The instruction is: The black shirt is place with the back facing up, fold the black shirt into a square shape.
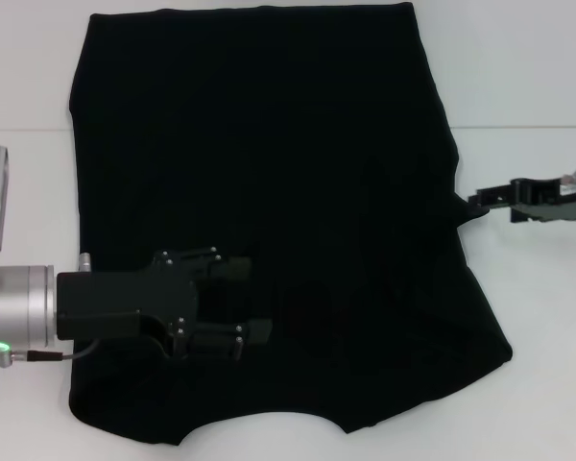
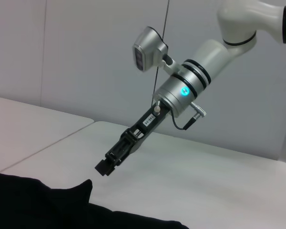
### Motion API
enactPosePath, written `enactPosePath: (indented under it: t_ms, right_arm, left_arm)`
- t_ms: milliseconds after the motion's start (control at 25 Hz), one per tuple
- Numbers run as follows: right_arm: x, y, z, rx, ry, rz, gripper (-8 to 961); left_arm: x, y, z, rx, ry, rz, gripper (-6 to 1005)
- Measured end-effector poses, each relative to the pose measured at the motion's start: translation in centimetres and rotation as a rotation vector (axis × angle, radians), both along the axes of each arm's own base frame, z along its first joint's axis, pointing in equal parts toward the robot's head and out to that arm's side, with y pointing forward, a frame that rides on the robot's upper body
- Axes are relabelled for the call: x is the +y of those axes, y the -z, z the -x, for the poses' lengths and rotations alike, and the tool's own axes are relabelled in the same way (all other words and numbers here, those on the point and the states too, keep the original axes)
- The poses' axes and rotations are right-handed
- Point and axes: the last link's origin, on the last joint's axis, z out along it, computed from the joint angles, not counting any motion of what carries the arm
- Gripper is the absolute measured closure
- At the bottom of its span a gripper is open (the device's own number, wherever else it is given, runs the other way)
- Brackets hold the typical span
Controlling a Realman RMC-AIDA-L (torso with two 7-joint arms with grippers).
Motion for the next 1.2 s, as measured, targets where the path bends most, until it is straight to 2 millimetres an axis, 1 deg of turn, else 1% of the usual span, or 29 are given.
enactPosePath:
  t_ms: [120,240,400,520,720,960,1200]
  right_arm:
    - [-0.4,-0.1,-1.1,0.004,0.039,-0.007,153]
    - [-0.5,0.2,-1.7,0.009,0.063,-0.015,155]
    - [0.0,1.0,-1.7,0.005,0.074,-0.046,157]
    - [0.5,1.6,-1.3,0.006,0.072,-0.075,159]
    - [1.2,2.3,-0.4,0.036,0.064,-0.118,316]
    - [1.0,3.1,-0.6,0.05,0.086,-0.12,425]
    - [0.7,3.4,-1.0,0.05,0.095,-0.12,424]
  left_arm:
    - [0.1,0.0,-0.1,0.003,0.005,0.002,140]
    - [0.1,0.0,-0.2,0.005,0.009,0.003,140]
    - [0.2,-0.1,-0.2,0.004,0.009,0.0,140]
    - [0.3,-0.2,-0.1,0.007,0.01,-0.004,140]
    - [0.5,-0.5,-0.2,0.015,0.016,-0.008,141]
    - [0.7,-0.6,0.0,0.031,0.015,-0.012,141]
    - [0.8,-0.7,-0.1,0.037,0.022,-0.013,141]
